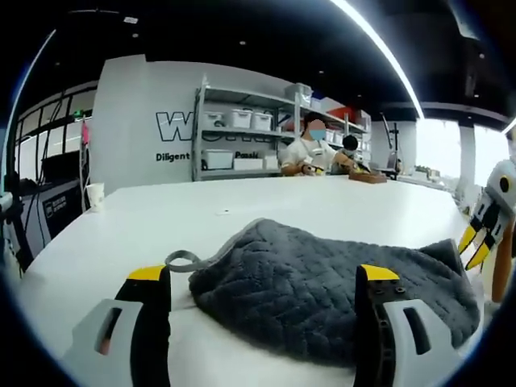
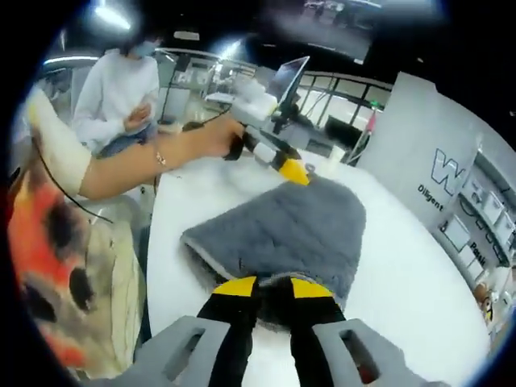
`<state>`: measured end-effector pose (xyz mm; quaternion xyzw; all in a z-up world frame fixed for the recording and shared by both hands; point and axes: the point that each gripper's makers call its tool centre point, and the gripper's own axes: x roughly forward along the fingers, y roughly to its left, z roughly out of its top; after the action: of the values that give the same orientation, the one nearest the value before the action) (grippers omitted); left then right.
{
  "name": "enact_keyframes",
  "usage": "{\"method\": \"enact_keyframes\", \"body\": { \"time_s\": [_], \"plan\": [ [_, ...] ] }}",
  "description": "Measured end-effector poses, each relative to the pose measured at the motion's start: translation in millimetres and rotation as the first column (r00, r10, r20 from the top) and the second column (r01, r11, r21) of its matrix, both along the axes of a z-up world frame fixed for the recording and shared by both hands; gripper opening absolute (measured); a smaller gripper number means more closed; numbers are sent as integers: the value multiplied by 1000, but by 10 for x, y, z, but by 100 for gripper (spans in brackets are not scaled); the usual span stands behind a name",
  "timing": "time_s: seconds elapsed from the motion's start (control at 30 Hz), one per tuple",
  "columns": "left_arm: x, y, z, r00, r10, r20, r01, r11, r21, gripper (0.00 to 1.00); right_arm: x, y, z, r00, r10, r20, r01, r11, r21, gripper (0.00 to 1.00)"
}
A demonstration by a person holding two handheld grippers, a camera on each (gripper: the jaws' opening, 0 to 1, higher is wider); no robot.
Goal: Open the folded towel by lifting each exposed corner and separating the folded layers until the towel lies flat within the target outline without major curled edges
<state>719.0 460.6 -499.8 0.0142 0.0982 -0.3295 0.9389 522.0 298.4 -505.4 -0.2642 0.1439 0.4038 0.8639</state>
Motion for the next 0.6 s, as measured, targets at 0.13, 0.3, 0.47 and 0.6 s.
{"method": "enact_keyframes", "body": {
  "time_s": [0.13, 0.3, 0.47, 0.6],
  "plan": [
    [8, 18, -8, 1000, 7, 0, -7, 1000, 9, 93, 110, -121, 172, 1000, -29, -12, 30, 997, 68, 27],
    [11, 17, -18, 1000, 6, -5, -6, 1000, 10, 93, 344, -201, 361, 998, -58, 4, 57, 994, 96, 36],
    [4, 12, -26, 1000, 5, -7, -5, 1000, 14, 93, 701, -255, 525, 996, -86, -20, 88, 987, 135, 38],
    [3, 4, -39, 1000, 1, -9, -1, 1000, 21, 93, 1086, -276, 471, 991, -121, -65, 127, 987, 101, 41]
  ]
}}
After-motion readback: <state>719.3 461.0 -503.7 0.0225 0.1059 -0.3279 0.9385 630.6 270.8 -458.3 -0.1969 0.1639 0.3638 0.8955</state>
